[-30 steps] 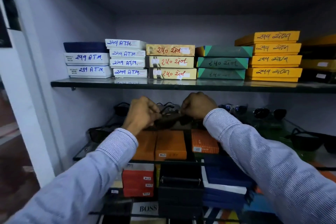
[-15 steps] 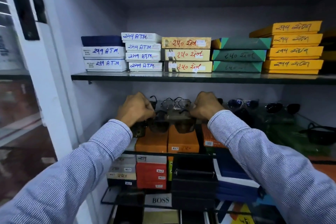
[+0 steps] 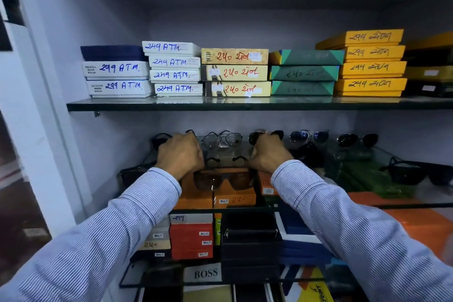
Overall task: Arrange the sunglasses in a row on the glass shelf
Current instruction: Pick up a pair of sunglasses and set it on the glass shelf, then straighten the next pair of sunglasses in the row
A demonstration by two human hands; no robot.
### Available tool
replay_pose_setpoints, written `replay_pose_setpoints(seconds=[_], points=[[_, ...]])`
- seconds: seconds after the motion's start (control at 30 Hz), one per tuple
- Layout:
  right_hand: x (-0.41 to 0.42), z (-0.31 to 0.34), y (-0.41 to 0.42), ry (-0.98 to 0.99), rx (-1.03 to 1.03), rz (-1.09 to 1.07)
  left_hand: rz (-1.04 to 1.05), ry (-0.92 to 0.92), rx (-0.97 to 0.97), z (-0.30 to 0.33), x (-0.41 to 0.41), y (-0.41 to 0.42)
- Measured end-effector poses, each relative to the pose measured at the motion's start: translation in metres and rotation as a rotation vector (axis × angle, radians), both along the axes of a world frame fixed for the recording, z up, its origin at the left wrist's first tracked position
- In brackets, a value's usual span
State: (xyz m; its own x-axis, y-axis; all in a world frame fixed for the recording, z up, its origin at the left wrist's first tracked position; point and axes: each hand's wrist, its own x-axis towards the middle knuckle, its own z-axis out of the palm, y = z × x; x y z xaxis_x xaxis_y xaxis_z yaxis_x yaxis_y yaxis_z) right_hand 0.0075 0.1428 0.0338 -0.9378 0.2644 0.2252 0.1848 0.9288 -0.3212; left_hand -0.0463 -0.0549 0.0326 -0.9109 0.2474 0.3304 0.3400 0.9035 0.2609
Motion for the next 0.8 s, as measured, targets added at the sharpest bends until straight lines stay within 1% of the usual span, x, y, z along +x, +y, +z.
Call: replay_pose_setpoints(seconds=[0.07, 0.13, 0.17, 0.2, 0.27, 0.3, 0.43, 0.53, 0.7, 0.8], points=[[0.001, -0.004, 0.002, 0.005, -0.030, 0.000, 0.012, 0.025, -0.023, -0.001, -0.002, 0.001], [-0.001, -0.006, 0.013, 0.025, -0.120, -0.035, 0.018, 0.044, -0.029, 0.000, 0.001, 0.003], [-0.002, -0.005, 0.023, 0.062, -0.165, -0.065, 0.009, 0.056, -0.026, 0.001, 0.002, 0.004], [-0.002, -0.002, 0.036, 0.114, -0.167, -0.093, -0.009, 0.069, -0.018, 0.003, 0.004, 0.006], [-0.002, 0.004, 0.065, 0.192, -0.076, -0.144, -0.043, 0.085, 0.008, 0.007, 0.012, 0.012], [-0.001, 0.006, 0.079, 0.186, -0.008, -0.163, -0.056, 0.096, 0.023, 0.009, 0.017, 0.017], [-0.011, -0.001, 0.111, 0.005, 0.224, -0.114, -0.125, 0.164, 0.056, 0.015, 0.033, 0.043], [-0.016, -0.010, 0.122, -0.036, 0.340, -0.073, -0.180, 0.147, 0.122, 0.022, 0.037, 0.065], [-0.024, -0.020, 0.135, -0.047, 0.302, -0.019, -0.236, 0.107, 0.266, 0.022, 0.037, 0.105], [-0.022, -0.018, 0.138, -0.009, 0.180, 0.048, -0.276, 0.107, 0.234, 0.009, 0.034, 0.126]])
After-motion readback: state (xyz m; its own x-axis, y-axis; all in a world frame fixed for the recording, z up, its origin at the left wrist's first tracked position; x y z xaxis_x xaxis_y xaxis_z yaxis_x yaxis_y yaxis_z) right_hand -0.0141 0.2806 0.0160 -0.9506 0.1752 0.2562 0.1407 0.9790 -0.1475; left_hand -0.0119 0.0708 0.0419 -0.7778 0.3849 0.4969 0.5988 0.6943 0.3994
